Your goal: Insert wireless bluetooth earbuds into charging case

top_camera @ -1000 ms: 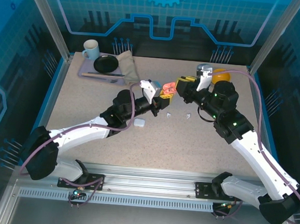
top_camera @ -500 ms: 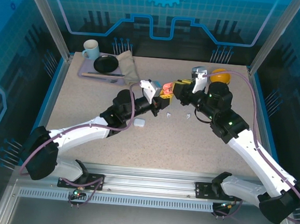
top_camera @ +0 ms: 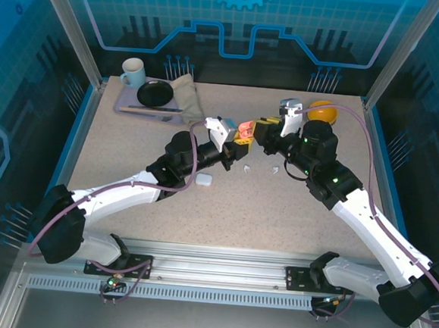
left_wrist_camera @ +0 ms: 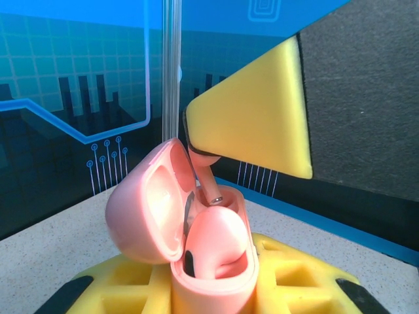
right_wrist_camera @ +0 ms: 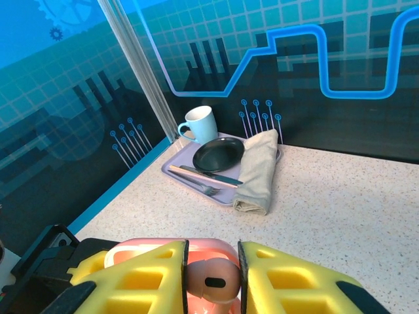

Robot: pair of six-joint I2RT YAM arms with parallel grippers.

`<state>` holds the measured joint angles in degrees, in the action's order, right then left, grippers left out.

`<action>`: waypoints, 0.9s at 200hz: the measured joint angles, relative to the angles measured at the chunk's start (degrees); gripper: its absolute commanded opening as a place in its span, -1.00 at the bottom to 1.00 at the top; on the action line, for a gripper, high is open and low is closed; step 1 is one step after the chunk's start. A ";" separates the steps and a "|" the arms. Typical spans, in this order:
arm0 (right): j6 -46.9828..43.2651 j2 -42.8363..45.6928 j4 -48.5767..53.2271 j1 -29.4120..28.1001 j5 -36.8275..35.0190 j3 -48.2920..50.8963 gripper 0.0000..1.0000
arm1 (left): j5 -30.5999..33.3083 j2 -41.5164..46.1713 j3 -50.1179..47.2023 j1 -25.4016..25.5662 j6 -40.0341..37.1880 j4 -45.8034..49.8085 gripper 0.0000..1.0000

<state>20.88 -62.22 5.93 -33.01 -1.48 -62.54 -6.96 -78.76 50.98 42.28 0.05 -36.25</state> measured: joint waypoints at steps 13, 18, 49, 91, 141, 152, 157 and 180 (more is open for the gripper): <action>-0.02 0.00 0.00 0.00 -0.02 0.00 -0.51 | 0.00 0.00 0.00 0.00 0.00 0.00 -1.00; -0.09 0.00 0.00 0.00 -0.02 0.00 -0.52 | 0.00 0.00 0.00 0.00 0.00 0.00 -1.00; -0.44 0.00 0.00 0.00 0.02 0.02 -0.54 | 0.00 0.00 0.00 0.00 0.00 0.02 -1.00; -1.46 0.00 -0.02 0.00 0.44 0.74 -0.56 | 0.00 0.00 0.00 0.00 0.00 0.46 -1.00; -3.21 0.42 -0.02 -0.52 0.57 1.38 -0.56 | 0.02 0.00 0.00 0.02 0.00 0.48 -1.00; -3.43 0.63 0.00 -0.74 0.66 1.66 -0.55 | 0.02 0.00 0.00 0.02 0.00 0.48 -1.00; -3.63 0.72 0.02 -0.79 0.66 1.77 -0.56 | 0.02 0.00 0.00 0.04 0.00 0.44 -1.00; -4.28 0.81 0.50 -1.22 0.68 1.84 -0.54 | 0.04 0.00 0.00 0.07 0.02 0.39 -1.00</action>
<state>16.60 -61.41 6.44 -34.24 -0.80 -60.71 -6.92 -78.76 50.98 42.35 0.08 -35.86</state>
